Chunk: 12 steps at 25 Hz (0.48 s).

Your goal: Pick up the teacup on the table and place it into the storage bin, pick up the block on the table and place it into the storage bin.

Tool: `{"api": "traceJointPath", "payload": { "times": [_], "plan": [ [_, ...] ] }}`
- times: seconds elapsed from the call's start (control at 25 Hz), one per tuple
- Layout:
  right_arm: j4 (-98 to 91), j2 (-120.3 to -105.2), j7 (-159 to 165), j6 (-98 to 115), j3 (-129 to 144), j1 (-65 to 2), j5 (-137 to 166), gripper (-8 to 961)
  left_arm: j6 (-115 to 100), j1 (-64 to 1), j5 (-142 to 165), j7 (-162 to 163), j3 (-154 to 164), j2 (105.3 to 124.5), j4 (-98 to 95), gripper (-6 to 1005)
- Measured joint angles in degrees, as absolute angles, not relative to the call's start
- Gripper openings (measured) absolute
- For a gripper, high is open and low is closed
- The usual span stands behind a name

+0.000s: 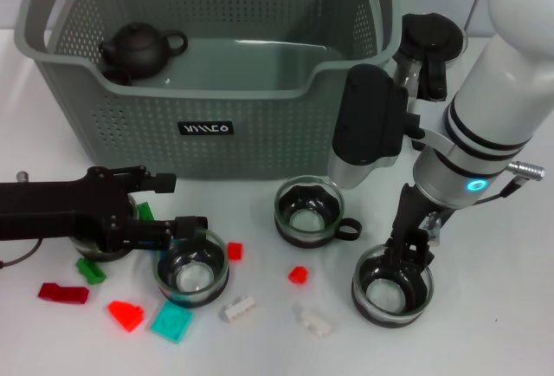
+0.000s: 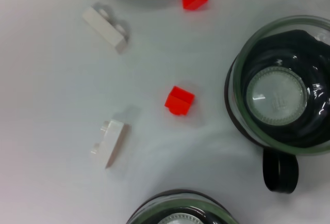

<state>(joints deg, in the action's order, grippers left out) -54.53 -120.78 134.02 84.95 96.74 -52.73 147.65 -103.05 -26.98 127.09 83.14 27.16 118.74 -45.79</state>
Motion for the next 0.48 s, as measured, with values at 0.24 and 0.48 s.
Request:
{"api": "traceJointPath", "payload": {
  "times": [0.24, 0.48],
  "plan": [
    [-54.9, -120.73, 134.0, 85.1, 96.5, -52.6, 147.5, 74, -103.0, -27.0, 127.1, 83.1, 27.1, 118.74, -45.8, 860],
    [-61.3, -120.26, 132.8, 94.7, 89.1, -51.7, 146.9, 55, -103.1, -27.0, 127.1, 83.1, 25.1, 118.48, -45.8, 860]
  ]
}}
